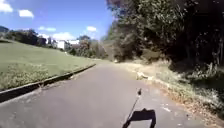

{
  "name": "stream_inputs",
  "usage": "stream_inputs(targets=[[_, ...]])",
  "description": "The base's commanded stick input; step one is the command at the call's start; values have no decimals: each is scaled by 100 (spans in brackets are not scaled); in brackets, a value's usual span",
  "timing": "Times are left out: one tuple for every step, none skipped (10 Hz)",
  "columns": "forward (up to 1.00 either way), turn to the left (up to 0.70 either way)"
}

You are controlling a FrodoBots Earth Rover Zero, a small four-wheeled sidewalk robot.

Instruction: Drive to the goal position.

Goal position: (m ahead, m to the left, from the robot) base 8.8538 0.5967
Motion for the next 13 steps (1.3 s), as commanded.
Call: stream_inputs(targets=[[100, 0], [100, 0], [100, 0], [100, 0], [100, 0], [100, 0], [100, 0], [100, 0], [100, 0], [100, 0], [100, 0], [100, 0], [100, 0]])
